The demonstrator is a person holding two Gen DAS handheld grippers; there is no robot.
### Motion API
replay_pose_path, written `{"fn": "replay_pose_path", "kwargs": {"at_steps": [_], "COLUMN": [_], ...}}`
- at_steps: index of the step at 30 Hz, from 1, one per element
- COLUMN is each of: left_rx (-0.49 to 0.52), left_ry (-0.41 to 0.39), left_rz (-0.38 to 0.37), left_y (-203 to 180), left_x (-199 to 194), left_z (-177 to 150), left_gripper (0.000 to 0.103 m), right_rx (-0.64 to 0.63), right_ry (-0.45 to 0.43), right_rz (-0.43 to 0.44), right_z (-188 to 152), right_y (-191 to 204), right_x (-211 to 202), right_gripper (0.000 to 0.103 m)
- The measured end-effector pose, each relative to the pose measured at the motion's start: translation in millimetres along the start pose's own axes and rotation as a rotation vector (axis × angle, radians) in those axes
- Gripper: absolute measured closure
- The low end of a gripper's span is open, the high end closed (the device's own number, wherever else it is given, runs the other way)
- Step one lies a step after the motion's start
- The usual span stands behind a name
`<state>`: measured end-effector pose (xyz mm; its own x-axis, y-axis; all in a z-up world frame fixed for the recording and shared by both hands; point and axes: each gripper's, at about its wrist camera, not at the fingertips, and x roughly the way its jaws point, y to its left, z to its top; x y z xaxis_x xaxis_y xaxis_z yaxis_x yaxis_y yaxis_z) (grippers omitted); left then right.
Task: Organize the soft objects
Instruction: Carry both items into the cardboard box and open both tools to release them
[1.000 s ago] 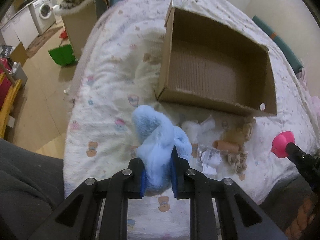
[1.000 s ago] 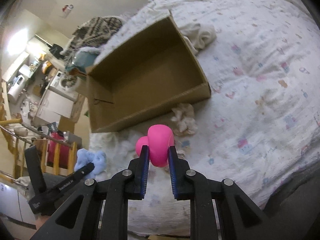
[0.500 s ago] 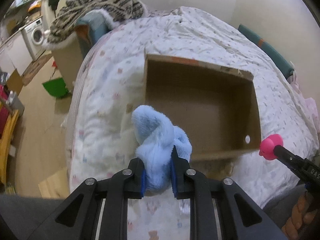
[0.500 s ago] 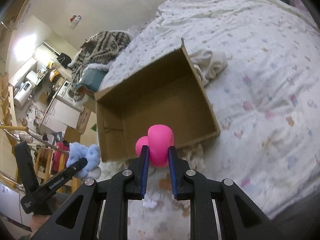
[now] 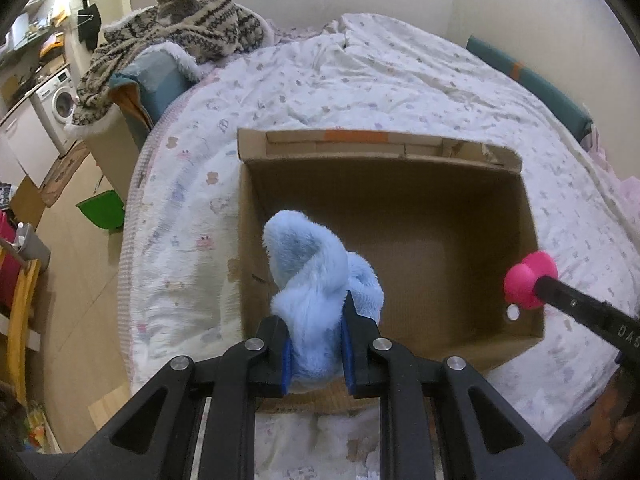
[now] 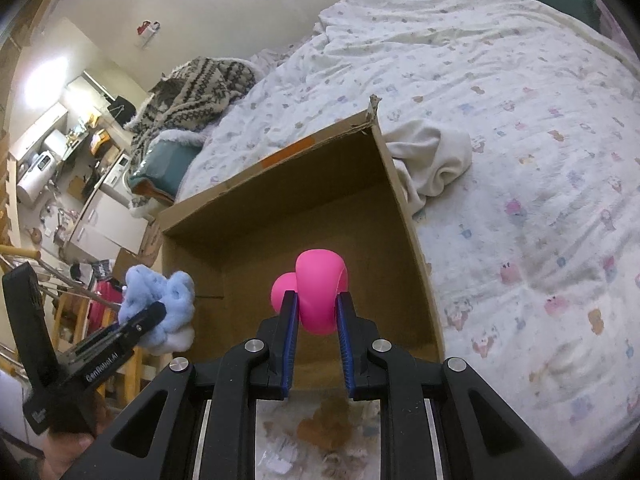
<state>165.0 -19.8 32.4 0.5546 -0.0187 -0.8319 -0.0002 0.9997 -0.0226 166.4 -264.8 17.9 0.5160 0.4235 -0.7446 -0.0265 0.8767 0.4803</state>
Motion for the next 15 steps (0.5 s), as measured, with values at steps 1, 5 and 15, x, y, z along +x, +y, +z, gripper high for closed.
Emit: {"fn": "replay_pose_path", "kwargs": {"at_steps": [1,5,15], "left_rx": [0.001,-0.015,0.005], "left_ry": [0.007,0.021,0.000], "left_rz": [0.000,-0.008,-0.010], "left_y": [-1,0,1], "left_x": [5,22,41], "left_z": [0,-2,-2], "left_gripper": [0.086,0.085,0.084], "right_rx": [0.000,-0.008,-0.035], "right_ry": [0.005,0.017,0.080], "right_rz": [-0.002,-0.006,-0.051], "right_z": [0,-4,-17], "right_y": [0,-1,-4], "right_x": [4,18,40], "right_gripper": [0.082,0.082,0.082]}}
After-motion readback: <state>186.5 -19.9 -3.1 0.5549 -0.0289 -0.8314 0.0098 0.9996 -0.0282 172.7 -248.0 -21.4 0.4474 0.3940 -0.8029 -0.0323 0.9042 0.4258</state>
